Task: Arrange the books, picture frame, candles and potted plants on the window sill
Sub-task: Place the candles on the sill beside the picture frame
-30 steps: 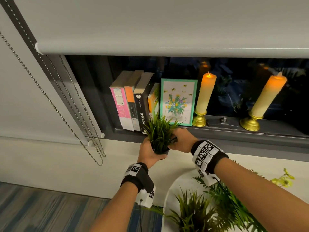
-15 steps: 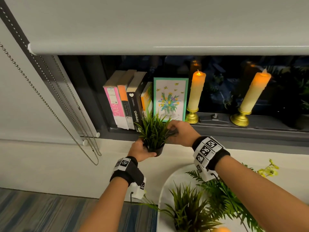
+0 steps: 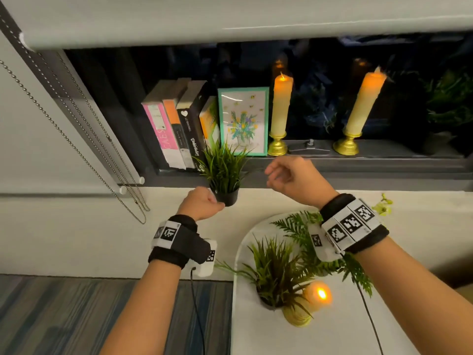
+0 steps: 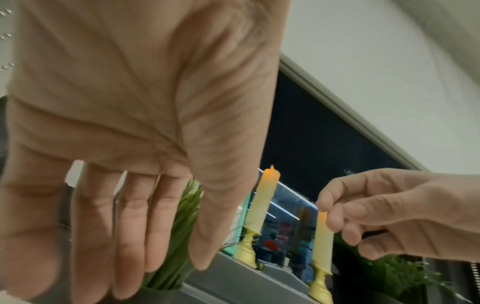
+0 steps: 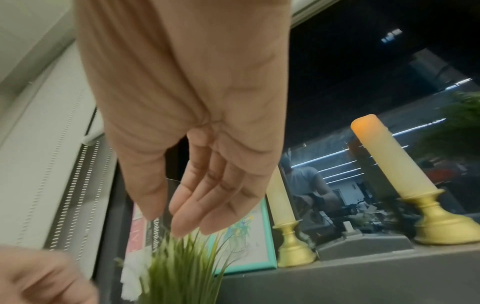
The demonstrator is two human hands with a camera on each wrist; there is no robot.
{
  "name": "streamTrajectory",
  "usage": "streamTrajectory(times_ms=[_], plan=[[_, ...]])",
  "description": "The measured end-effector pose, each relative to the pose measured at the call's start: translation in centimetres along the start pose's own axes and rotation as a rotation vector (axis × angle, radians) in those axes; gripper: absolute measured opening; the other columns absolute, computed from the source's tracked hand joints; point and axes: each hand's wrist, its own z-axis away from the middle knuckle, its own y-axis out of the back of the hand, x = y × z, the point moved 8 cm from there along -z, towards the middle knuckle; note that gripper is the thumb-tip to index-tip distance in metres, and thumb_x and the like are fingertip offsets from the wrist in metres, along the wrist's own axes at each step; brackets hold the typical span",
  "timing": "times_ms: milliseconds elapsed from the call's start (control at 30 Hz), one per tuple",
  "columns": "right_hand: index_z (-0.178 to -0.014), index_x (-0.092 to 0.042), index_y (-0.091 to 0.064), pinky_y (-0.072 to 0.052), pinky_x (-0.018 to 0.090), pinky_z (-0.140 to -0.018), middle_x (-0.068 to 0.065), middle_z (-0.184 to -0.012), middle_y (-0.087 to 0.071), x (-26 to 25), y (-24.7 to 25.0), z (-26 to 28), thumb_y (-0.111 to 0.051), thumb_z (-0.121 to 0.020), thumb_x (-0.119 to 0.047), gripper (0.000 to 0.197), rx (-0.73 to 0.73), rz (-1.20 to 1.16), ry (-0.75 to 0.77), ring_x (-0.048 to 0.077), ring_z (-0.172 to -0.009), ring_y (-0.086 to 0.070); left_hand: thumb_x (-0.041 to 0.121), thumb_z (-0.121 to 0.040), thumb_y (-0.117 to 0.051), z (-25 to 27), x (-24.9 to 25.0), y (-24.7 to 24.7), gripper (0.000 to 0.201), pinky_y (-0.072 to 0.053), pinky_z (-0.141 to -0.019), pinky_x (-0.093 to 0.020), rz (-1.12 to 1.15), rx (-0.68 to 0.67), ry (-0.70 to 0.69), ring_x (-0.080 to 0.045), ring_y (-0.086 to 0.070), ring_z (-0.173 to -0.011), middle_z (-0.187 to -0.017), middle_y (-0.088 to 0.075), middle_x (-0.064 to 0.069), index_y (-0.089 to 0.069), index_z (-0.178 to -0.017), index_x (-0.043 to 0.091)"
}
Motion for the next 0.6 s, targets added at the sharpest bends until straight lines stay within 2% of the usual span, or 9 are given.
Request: streamTrajectory(times_ms=[33,100,200,267,367,433,467,533,600], plan=[[-0.096,-0.009,-0.067,-0.047,0.008,-0.064,0.004,-0.083,-0.07,-0.3,-0.3,1.1,-0.071,-0.082,-0.009,0.015,-0.02,-0.007,0.017,0.011,-0.071,-0.063,0.027,-0.084,-0.07,0.8,0.5,-0.2,0.023,-0.048,-0.094,-0.034,0.011,0.008,-0.038,-0.025,-0.062,-0.102,-0.105,-0.068,-0.011,-0.071,-0.096,0.007],[-0.092,-0.012,-0.068,-0.048,0.013,-0.063,0.001,-0.079,-0.069,-0.5,-1.0,3.2,-0.071,-0.082,-0.012,0.01,-0.053,0.014,0.036,0.01,-0.068,-0.063,0.027,-0.083,-0.071,2.7,1.7,-0.9,0.02,-0.05,-0.087,-0.03,0.056,0.011,-0.131,-0.021,-0.063,-0.096,-0.099,-0.067,-0.005,-0.07,-0.096,0.011],[-0.084,-0.016,-0.069,-0.05,0.02,-0.063,-0.001,-0.074,-0.069,-0.4,-2.3,6.0,-0.073,-0.082,-0.021,0.007,-0.152,0.056,0.064,0.012,-0.066,-0.063,0.019,-0.085,-0.069,6.3,4.2,-3.0,0.012,-0.045,-0.068,-0.011,0.13,-0.049,-0.311,-0.008,-0.06,-0.078,-0.088,-0.063,0.001,-0.067,-0.095,0.013],[-0.081,-0.016,-0.069,-0.049,0.018,-0.062,-0.001,-0.072,-0.068,-0.3,-3.1,7.8,-0.074,-0.082,-0.027,0.012,-0.252,0.087,0.103,0.009,-0.064,-0.061,0.011,-0.084,-0.067,8.9,6.0,-5.0,0.009,-0.045,-0.063,-0.007,0.158,-0.11,-0.409,-0.011,-0.061,-0.075,-0.085,-0.065,-0.002,-0.068,-0.092,0.012],[-0.081,-0.016,-0.071,-0.049,0.019,-0.061,-0.002,-0.071,-0.068,0.4,-3.0,9.6,-0.073,-0.083,-0.031,0.015,-0.316,0.117,0.125,0.01,-0.064,-0.061,0.003,-0.078,-0.066,12.1,8.2,-8.2,0.021,-0.047,-0.066,-0.012,0.173,-0.269,-0.492,-0.017,-0.065,-0.082,-0.092,-0.069,-0.005,-0.067,-0.097,0.012],[-0.081,-0.017,-0.07,-0.05,0.02,-0.062,-0.003,-0.071,-0.068,1.3,-1.8,10.2,-0.072,-0.084,-0.029,0.013,-0.281,0.114,0.106,0.011,-0.065,-0.062,0.005,-0.076,-0.069,14.1,9.2,-10.8,0.033,-0.045,-0.068,-0.01,0.109,-0.409,-0.511,-0.01,-0.062,-0.088,-0.101,-0.067,0.001,-0.065,-0.107,0.015],[-0.081,-0.017,-0.07,-0.05,0.02,-0.062,-0.003,-0.071,-0.068,1.7,-1.1,10.5,-0.072,-0.084,-0.028,0.012,-0.254,0.11,0.095,0.011,-0.065,-0.062,0.01,-0.075,-0.073,15.0,9.6,-12.1,0.039,-0.046,-0.072,-0.012,0.056,-0.461,-0.519,-0.008,-0.06,-0.093,-0.107,-0.064,0.004,-0.063,-0.112,0.018],[-0.081,-0.017,-0.069,-0.049,0.017,-0.061,-0.003,-0.072,-0.068,2.3,0.3,11.3,-0.07,-0.085,-0.027,0.011,-0.214,0.095,0.084,0.009,-0.065,-0.061,0.02,-0.072,-0.079,16.4,10.3,-14.5,0.049,-0.048,-0.08,-0.021,-0.039,-0.496,-0.55,-0.009,-0.056,-0.101,-0.115,-0.058,0.006,-0.059,-0.117,0.022],[-0.083,-0.015,-0.069,-0.046,0.011,-0.06,-0.003,-0.072,-0.067,2.7,1.1,12.4,-0.069,-0.086,-0.025,0.011,-0.21,0.078,0.078,0.005,-0.063,-0.058,0.022,-0.069,-0.081,17.4,10.9,-16.2,0.054,-0.047,-0.086,-0.027,-0.095,-0.458,-0.572,-0.013,-0.054,-0.103,-0.115,-0.054,0.003,-0.058,-0.119,0.023]])
